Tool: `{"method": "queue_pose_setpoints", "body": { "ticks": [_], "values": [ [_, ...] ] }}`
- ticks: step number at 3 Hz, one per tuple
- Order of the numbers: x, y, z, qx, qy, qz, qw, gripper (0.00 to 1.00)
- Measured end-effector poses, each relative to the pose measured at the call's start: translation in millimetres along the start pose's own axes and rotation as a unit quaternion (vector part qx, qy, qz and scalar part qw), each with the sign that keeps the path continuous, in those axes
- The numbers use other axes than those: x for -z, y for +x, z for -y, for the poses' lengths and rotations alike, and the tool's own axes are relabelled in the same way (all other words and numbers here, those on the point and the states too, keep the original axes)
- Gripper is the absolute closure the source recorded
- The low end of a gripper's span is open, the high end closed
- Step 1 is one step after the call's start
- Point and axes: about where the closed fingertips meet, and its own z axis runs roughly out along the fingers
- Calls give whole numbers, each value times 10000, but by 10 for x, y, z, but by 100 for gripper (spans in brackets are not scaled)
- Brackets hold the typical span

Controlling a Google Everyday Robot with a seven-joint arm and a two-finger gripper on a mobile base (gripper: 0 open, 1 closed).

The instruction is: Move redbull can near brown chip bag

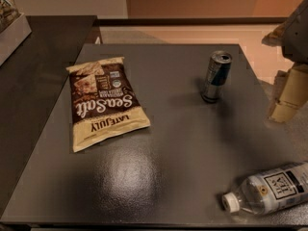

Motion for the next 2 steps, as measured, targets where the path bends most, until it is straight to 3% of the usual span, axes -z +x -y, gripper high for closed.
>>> {"method": "queue_pose_setpoints", "body": {
  "ticks": [2],
  "values": [
    [-91, -34, 104, -25, 56, 66, 10000, 0]
  ]
}}
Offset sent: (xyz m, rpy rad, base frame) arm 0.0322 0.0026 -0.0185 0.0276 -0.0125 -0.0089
